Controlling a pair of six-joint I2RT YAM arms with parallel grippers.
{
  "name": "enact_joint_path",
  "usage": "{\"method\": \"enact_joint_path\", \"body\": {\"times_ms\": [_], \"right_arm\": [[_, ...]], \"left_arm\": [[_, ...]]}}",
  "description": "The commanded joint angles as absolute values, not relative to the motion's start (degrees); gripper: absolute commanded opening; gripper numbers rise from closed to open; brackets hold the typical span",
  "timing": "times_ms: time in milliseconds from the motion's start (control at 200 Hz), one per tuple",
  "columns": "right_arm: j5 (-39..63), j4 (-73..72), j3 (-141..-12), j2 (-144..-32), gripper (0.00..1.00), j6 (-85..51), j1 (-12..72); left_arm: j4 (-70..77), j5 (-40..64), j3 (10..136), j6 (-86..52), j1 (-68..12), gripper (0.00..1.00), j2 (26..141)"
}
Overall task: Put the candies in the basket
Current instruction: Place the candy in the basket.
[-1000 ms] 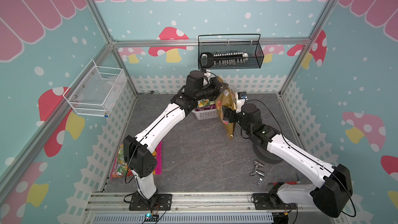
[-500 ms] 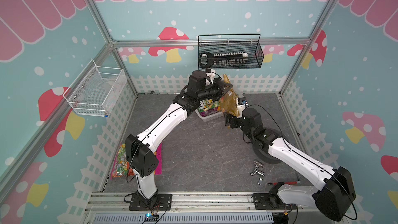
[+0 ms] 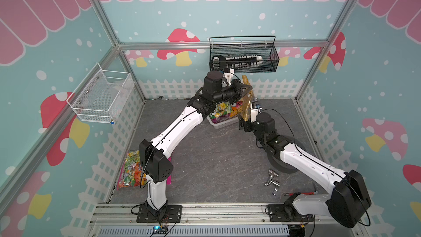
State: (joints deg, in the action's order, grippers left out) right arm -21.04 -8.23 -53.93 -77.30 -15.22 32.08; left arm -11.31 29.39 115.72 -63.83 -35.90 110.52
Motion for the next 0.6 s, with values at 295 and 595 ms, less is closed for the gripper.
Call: {"method": "enact_joint_path", "body": {"times_ms": [295, 595], "right_arm": [[-32.3, -13.9, -56.2, -85.9, 0.99, -10.6, 26.5], [-33.9, -20.3, -58.9, -92.8, 0.99, -3.8, 23.1]], "left_arm": [[-4.0, 28.4, 120.6, -60.6, -34.5, 0.0, 113.7], [-4.0, 27.4, 116.8, -55.9, -30.1, 0.0, 115.9]]}}
